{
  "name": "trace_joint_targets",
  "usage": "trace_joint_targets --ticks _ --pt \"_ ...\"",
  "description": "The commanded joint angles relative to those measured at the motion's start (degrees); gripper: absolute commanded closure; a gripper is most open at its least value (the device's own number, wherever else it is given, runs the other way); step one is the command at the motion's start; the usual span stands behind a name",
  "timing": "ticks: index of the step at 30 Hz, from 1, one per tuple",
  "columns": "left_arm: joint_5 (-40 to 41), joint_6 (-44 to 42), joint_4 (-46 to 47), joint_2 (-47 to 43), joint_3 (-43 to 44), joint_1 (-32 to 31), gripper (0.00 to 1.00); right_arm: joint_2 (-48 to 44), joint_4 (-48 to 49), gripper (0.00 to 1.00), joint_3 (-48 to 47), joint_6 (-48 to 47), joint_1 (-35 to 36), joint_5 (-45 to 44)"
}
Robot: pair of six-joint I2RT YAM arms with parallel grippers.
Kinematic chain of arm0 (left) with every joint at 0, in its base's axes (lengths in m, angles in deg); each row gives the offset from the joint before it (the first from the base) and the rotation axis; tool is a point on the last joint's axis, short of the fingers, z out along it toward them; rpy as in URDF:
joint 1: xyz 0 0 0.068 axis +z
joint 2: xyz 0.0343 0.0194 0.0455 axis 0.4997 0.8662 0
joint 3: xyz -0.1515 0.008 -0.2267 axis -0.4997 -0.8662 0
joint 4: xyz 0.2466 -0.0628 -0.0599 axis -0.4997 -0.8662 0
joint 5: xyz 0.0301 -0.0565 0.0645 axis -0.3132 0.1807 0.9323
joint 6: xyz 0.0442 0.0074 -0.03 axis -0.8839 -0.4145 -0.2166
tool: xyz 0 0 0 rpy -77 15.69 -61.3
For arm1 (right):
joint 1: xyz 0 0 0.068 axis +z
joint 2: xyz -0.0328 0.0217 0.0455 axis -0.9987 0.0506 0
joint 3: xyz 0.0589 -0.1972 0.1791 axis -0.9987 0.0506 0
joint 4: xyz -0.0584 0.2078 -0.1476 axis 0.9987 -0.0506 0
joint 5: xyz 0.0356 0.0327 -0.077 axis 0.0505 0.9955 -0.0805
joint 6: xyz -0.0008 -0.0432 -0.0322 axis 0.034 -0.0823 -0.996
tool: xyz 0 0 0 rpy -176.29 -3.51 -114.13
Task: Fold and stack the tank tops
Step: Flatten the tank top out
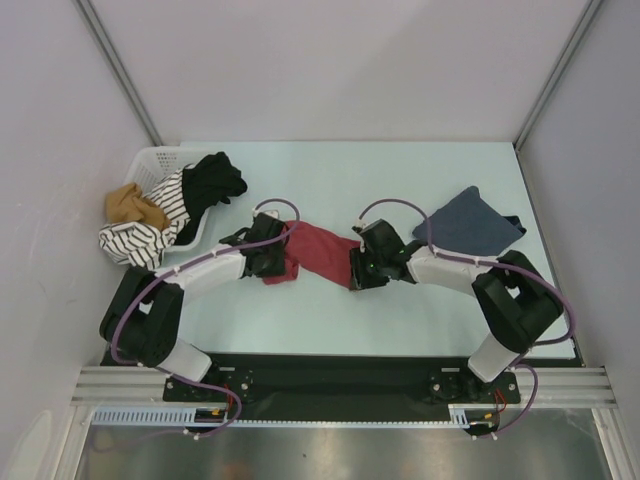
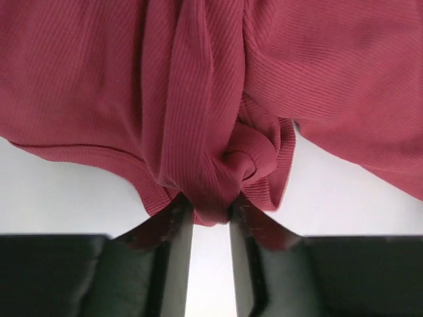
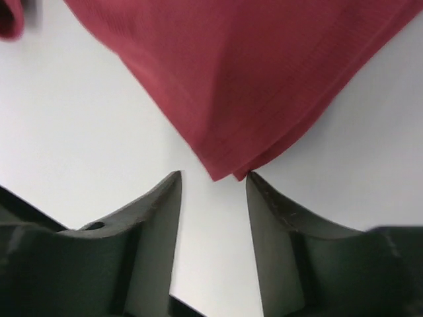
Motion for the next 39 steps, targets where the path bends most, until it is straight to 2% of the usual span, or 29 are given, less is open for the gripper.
trace_joint_targets --ticks 1,2,3,4,9,19,25,29,33,34,36,37,39 --pt "2.67 -1.41 0.99 1.12 1.65 0.17 0.71 2.45 -1.83 0.78 -2.15 1.85 1.11 -2.49" --pt "2.58 -1.59 1.08 1.38 1.56 0.17 0.78 2.98 -2.54 0.96 -2.41 2.11 1.11 -2.75" --pt "2.58 -1.59 1.0 1.65 1.56 0.17 0.97 2.81 -2.98 1.0 -2.59 2.12 1.11 -3.1" --pt "2.84 -1.5 0.82 1.74 1.56 0.25 1.0 2.38 -3.24 1.0 -2.76 2.03 1.11 -3.19" --pt "4.33 -0.1 -0.5 -3.35 -0.19 0.25 1.0 -6.12 -7.11 1.0 -3.47 0.54 0.24 -5.83" --pt "5.84 3.59 -10.33 -31.62 1.03 0.43 1.0 -27.39 -19.85 1.0 -8.3 -2.01 -4.33 -5.92" --pt "6.36 2.89 -17.8 -41.85 6.82 0.43 1.0 -37.79 -27.58 1.0 -12.43 -2.02 -5.56 -6.09" --pt "5.58 1.05 -18.61 -39.84 8.15 1.04 0.99 -37.01 -29.87 1.0 -15.33 -3.16 -9.07 -6.36" --pt "-5.99 -1.15 -15.01 -30.89 8.15 5.7 0.96 -30.43 -27.69 1.0 -15.51 -3.95 -16.97 -0.57" --pt "-7.08 -1.24 -13.09 -26.95 7.98 6.31 0.94 -27.71 -26.55 1.0 -15.08 -3.43 -20.56 3.8" --pt "-7.35 -1.06 -10.97 -21.06 7.89 7.28 0.88 -24.45 -22.25 0.98 -13.23 -2.81 -24.01 9.0" --pt "-6.66 -0.8 -8.78 -19.2 7.63 7.63 0.87 -20.87 -20.05 0.89 -12.44 -1.5 -26.46 12.77" --pt "-5.86 0.6 -6.14 -13.68 7.54 8.86 0.64 -16.63 -14.25 0.83 -11.12 -0.61 -27.71 14.73"
